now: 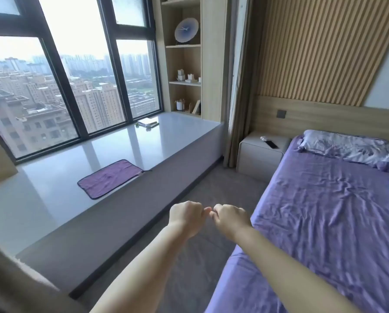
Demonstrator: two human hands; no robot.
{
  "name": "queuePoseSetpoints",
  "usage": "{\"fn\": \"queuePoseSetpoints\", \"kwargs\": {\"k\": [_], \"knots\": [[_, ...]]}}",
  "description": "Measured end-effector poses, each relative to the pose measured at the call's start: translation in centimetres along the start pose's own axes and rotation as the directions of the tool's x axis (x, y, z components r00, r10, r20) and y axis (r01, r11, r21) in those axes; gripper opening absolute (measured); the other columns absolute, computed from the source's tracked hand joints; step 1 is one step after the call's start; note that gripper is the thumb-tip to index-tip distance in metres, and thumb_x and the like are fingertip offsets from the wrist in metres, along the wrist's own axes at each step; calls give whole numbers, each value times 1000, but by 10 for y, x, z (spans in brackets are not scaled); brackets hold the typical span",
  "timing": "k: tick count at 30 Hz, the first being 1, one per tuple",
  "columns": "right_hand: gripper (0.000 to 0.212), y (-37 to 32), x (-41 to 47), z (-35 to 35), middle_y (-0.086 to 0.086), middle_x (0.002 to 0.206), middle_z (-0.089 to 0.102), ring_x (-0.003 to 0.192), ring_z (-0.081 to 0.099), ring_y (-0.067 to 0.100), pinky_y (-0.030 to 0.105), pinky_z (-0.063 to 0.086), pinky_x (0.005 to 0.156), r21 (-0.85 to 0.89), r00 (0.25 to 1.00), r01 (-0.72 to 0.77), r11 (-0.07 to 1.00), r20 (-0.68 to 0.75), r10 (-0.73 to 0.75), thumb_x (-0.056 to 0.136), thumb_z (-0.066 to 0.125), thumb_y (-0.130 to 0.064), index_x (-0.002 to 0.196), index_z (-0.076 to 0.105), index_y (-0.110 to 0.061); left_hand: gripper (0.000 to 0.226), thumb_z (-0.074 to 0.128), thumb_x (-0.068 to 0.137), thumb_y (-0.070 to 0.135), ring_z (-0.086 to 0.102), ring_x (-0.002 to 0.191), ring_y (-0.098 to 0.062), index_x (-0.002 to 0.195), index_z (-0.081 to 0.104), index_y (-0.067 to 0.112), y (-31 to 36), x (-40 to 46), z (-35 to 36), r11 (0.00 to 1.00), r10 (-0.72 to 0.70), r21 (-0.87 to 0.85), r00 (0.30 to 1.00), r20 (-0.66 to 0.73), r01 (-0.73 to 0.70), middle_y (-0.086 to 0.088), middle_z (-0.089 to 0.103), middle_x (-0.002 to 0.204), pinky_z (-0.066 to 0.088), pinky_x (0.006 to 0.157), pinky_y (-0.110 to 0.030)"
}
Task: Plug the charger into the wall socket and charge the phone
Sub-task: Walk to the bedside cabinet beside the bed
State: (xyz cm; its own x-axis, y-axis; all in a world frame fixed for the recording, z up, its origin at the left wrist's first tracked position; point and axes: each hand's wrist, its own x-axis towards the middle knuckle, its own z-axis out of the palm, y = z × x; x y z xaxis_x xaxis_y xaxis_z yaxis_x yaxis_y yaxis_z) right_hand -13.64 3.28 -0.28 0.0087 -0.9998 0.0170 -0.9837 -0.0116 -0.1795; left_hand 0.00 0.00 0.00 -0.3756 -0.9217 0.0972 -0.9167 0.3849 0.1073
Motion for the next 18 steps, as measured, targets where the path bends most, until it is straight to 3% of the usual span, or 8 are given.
{"fn": "queuePoseSetpoints", "kwargs": {"k": [6, 18], "knots": [[35, -14, -3, 31, 10, 104, 68, 96, 64, 32, 33, 37, 67, 64, 997, -22, 998, 74, 17, 97, 32, -40, 103, 51, -12, 48, 29, 94, 51, 63, 77, -27, 64, 45, 18, -24, -9, 26, 1000, -27, -7, 995, 92, 28, -3, 66, 80, 28, 53, -29], [41, -83, 11, 99, 11, 112, 68, 104, 61, 32, 36, 42, 85, 47, 967, -169, 984, 202, 157, 98, 30, -40, 106, 58, -11, 48, 30, 93, 52, 64, 81, -26, 65, 46, 17, -124, -21, 83, 997, 19, -71, 963, 271, 0, -4, 69, 86, 35, 59, -29]]}}
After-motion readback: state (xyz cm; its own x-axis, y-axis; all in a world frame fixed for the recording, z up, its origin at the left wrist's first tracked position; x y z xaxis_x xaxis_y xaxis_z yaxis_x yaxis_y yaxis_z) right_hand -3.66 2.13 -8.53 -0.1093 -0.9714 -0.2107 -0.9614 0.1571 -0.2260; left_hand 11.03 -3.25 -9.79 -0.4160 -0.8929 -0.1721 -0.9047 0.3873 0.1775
